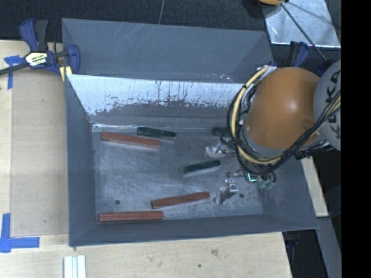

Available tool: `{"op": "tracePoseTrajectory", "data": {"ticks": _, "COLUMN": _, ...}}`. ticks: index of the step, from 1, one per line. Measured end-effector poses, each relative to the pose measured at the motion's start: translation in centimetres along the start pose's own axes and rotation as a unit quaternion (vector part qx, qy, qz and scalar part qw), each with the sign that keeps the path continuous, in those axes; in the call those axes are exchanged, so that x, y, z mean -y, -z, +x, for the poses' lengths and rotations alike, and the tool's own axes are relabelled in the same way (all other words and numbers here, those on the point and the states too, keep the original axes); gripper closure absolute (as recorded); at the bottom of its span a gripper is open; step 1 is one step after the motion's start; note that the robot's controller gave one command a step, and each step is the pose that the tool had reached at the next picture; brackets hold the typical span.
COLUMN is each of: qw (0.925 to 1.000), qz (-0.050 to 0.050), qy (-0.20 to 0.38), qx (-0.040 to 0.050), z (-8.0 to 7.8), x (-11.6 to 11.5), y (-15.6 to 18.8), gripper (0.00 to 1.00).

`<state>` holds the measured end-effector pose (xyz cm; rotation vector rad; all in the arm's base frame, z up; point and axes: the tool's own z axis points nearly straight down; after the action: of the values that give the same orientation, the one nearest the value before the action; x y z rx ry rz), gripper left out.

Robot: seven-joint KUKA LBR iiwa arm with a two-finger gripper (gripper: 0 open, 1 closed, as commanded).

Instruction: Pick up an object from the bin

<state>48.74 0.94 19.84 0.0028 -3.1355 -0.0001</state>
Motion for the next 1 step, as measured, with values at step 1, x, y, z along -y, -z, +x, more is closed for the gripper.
{"op": "tracePoseTrajectory", "data": {"ticks": 1, "qw": 1.0000, "qz": 0.000, "qy": 0.000, "qx": 0.0044, "z": -0.18, "x": 0.00, "y": 0.42, "gripper": 0.00}}
